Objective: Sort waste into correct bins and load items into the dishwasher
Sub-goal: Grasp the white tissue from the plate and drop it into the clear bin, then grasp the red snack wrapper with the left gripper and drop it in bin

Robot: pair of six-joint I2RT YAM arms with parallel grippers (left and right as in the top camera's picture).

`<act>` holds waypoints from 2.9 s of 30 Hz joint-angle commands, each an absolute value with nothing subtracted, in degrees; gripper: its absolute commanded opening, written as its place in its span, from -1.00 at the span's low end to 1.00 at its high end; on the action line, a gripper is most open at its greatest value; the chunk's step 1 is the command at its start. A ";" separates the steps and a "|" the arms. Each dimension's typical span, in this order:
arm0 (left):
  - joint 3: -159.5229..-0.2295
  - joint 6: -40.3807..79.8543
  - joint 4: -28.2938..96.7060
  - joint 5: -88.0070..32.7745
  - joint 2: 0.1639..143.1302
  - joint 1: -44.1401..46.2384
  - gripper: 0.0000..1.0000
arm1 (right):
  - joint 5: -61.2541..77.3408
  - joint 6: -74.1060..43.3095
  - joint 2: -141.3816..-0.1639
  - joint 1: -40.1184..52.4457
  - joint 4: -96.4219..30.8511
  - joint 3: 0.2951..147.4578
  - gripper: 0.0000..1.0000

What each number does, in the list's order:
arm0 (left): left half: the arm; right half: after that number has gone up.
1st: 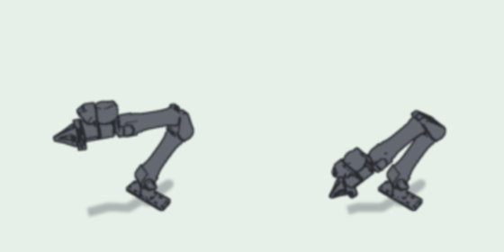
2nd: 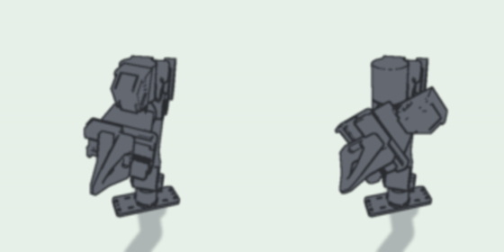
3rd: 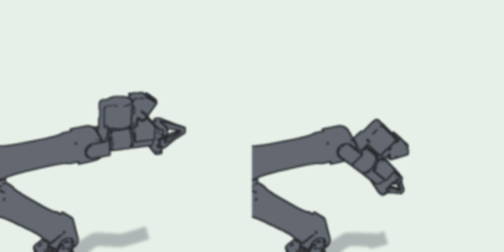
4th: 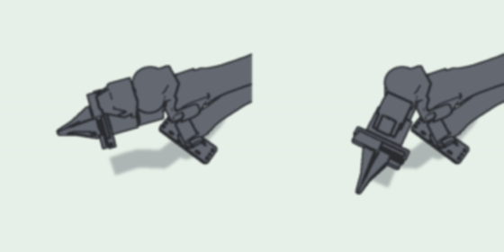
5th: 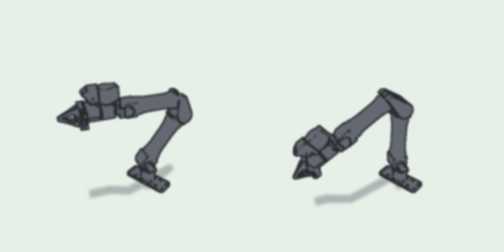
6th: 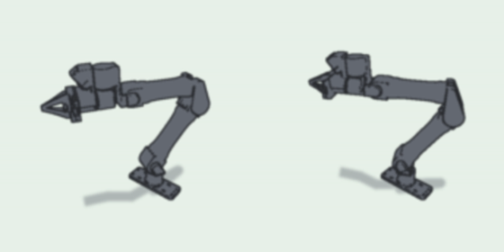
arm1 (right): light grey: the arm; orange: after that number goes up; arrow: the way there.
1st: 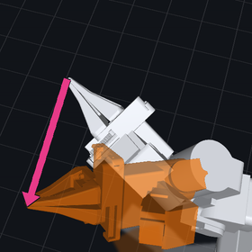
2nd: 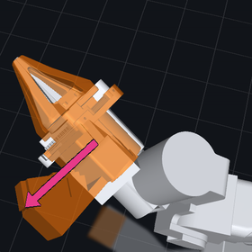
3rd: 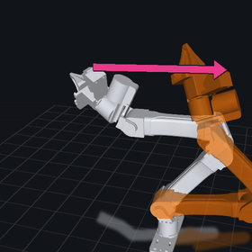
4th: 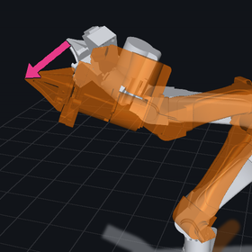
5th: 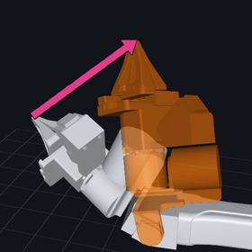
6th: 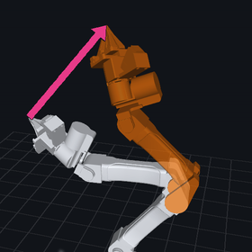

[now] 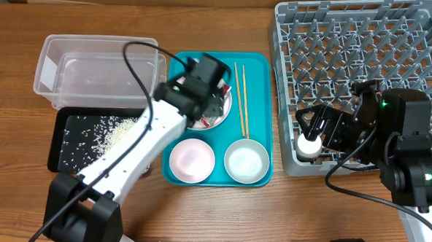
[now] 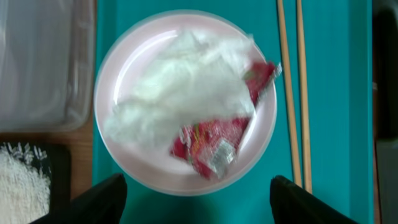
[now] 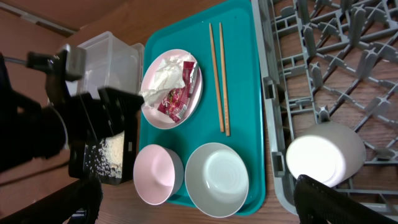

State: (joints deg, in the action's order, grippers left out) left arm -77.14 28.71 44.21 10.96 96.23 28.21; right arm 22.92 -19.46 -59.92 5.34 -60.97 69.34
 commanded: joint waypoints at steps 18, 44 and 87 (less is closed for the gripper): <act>-83.70 19.84 45.10 5.50 109.19 20.12 -0.92 | 22.57 -19.07 -59.86 5.56 -62.11 70.15 1.00; -91.13 12.82 52.69 -7.99 101.36 9.04 -0.15 | 22.52 -19.03 -59.86 5.56 -62.35 70.15 1.00; -100.55 15.88 61.34 0.08 108.81 -4.60 0.89 | 19.53 -19.05 -59.86 5.56 -63.35 70.15 1.00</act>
